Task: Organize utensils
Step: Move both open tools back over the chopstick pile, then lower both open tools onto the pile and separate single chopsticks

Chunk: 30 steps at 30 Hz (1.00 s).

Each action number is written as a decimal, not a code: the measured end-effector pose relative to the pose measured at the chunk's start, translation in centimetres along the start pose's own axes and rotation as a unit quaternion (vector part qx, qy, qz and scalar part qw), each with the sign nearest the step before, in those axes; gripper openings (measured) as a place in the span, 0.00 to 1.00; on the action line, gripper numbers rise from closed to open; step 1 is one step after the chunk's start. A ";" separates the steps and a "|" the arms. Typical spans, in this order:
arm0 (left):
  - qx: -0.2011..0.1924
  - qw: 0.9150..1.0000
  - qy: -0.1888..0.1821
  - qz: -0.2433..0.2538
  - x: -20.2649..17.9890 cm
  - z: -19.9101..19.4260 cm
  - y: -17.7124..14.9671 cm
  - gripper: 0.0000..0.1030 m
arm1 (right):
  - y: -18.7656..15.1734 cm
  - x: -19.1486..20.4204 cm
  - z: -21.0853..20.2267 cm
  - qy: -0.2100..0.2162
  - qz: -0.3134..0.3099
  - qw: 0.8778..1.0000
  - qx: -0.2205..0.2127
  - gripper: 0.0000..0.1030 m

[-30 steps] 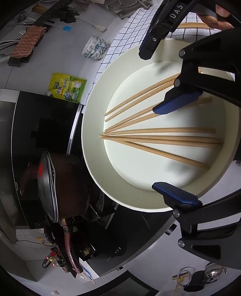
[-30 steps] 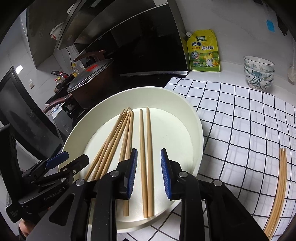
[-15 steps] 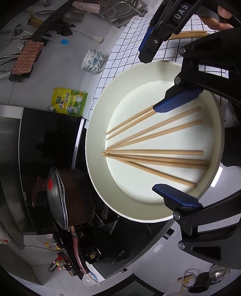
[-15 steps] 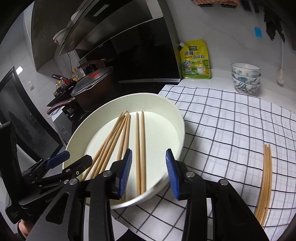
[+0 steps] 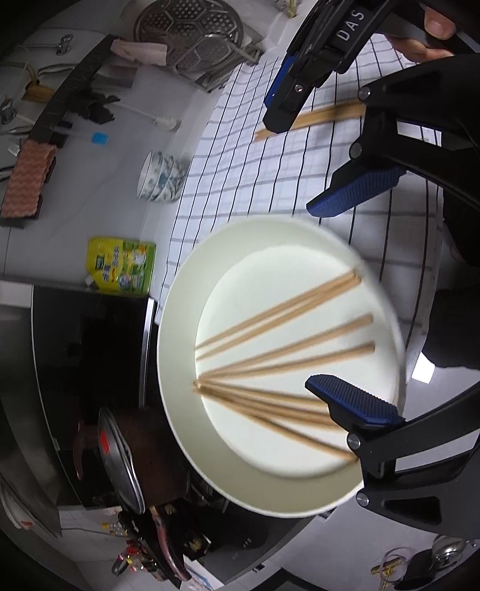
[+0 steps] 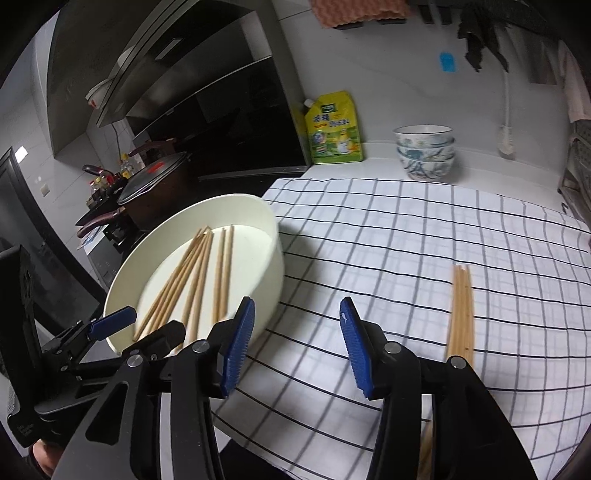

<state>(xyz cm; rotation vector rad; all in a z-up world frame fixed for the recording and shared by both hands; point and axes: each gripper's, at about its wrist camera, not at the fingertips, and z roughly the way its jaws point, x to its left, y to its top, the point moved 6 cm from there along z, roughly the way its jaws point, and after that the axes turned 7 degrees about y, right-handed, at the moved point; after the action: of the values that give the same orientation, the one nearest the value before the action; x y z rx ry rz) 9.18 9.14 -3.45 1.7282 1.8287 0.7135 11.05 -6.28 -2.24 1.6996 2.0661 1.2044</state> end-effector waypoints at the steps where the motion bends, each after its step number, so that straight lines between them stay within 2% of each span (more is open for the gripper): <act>1: -0.001 1.000 -0.002 0.000 -0.5 -0.1 -0.2 0.84 | -0.1 -0.4 -0.4 -0.004 0.002 1.000 -0.002 0.48; 15: -0.003 0.998 -0.057 0.037 -8.1 -0.4 -1.8 0.87 | -4.0 -8.8 -4.8 -0.074 0.036 0.997 -0.009 0.48; 21: 0.012 0.996 -0.067 0.049 -10.5 0.7 -2.7 0.88 | -5.9 -11.9 -4.3 -0.094 0.058 0.994 0.010 0.48; 30: 0.035 0.996 -0.067 0.055 -12.1 2.5 -3.8 0.88 | -7.3 -14.1 -1.9 -0.140 0.046 0.988 0.048 0.48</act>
<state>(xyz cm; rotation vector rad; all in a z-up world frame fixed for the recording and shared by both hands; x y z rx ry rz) 8.78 -3.04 -7.70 1.8856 1.6968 0.5679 9.04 -19.75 -10.70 1.9011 1.9219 0.8428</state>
